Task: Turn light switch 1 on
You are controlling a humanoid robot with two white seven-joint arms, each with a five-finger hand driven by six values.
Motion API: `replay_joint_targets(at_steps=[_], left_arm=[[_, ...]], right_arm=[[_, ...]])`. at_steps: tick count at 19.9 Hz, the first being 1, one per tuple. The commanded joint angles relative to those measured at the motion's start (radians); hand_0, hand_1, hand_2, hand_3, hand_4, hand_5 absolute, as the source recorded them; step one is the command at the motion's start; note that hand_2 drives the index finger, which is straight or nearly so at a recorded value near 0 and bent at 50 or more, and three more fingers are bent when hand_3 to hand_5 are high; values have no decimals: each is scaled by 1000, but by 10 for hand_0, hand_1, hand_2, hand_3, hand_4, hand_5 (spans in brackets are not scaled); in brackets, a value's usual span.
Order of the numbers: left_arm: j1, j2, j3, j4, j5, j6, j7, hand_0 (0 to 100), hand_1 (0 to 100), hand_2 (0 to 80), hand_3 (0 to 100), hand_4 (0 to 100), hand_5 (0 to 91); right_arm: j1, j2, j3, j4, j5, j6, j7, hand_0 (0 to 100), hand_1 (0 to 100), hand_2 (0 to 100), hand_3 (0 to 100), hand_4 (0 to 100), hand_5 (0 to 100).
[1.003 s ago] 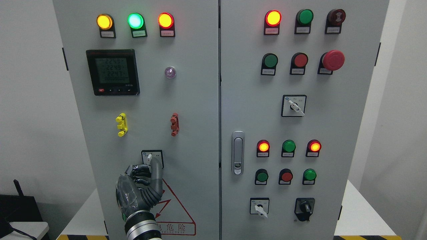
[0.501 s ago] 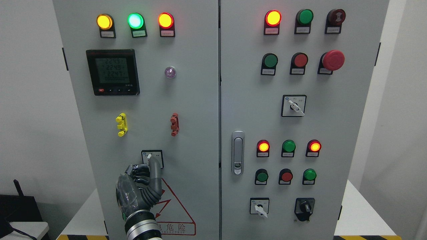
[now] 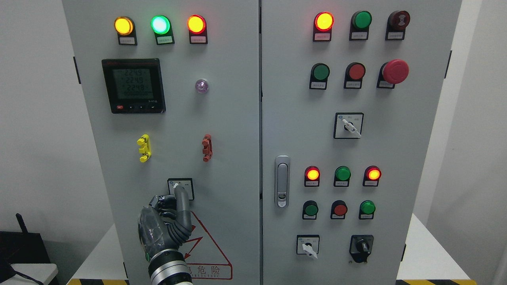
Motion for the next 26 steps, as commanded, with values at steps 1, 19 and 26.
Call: replay_joint_targets(at_steps=[1, 19, 26], left_arm=[[0, 0, 0, 0, 2, 0, -4, 543, 267, 583, 732, 794, 786], [0, 0, 0, 2, 34, -12, -10, 628, 66, 584, 746, 801, 785], [0, 0, 0, 0, 37, -14, -16, 517, 84, 583, 746, 801, 785]], right_arm=[[0, 0, 0, 0, -17, 1, -1, 120, 389, 0, 0, 0, 0], [0, 0, 0, 0, -17, 1, -1, 120, 389, 0, 0, 0, 0], [0, 0, 0, 0, -18, 1, -1, 120, 389, 0, 0, 0, 0]])
